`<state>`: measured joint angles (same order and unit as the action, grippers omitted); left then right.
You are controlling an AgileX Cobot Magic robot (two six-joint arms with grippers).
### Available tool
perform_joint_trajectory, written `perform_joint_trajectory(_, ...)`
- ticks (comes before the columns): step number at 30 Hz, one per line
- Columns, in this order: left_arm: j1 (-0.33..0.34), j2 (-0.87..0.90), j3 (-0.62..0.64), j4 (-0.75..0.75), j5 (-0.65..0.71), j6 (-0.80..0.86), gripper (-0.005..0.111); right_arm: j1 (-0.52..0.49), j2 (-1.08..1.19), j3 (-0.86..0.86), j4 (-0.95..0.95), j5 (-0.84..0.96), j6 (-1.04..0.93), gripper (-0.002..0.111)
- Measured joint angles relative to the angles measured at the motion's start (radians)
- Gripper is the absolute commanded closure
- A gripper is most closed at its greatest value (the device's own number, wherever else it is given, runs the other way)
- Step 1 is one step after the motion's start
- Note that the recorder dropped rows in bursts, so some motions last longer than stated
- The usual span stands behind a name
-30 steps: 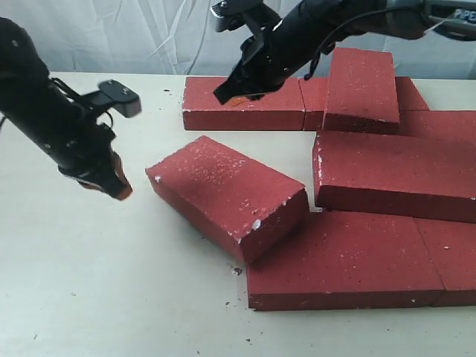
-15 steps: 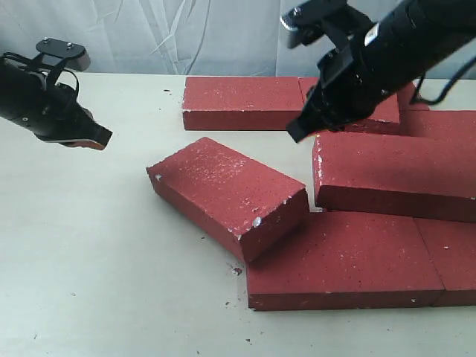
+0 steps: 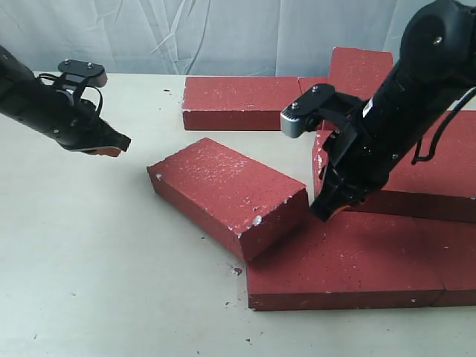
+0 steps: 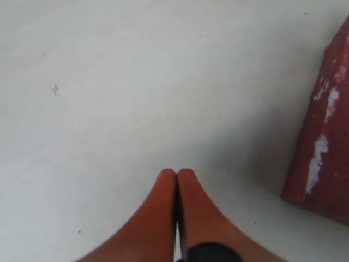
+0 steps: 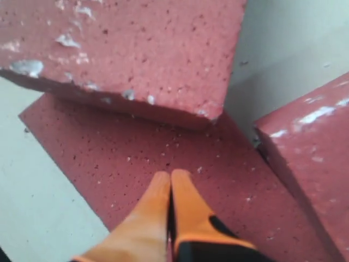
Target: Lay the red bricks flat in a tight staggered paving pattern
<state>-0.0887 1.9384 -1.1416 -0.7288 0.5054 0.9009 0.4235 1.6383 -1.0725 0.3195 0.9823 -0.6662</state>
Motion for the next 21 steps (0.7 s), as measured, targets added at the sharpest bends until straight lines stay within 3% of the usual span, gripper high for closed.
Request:
perform_joint_trajectory(6,-0.012,0.092,-0.064,-0.035,0.035,0.026,0.107,0.000,0.096,0.000,0.000,0.050,-0.002,0.109)
perform_joint_trajectory(11,-0.064,0.152,-0.108,-0.096,0.045,0.086,0.107,0.000,0.120,0.000,0.020,0.054,-0.004,0.109)
perform_joint_trajectory(21,-0.108,0.181,-0.139,-0.111,0.053,0.104,0.107,0.044,0.120,-0.002,0.082,0.082,-0.087,0.109)
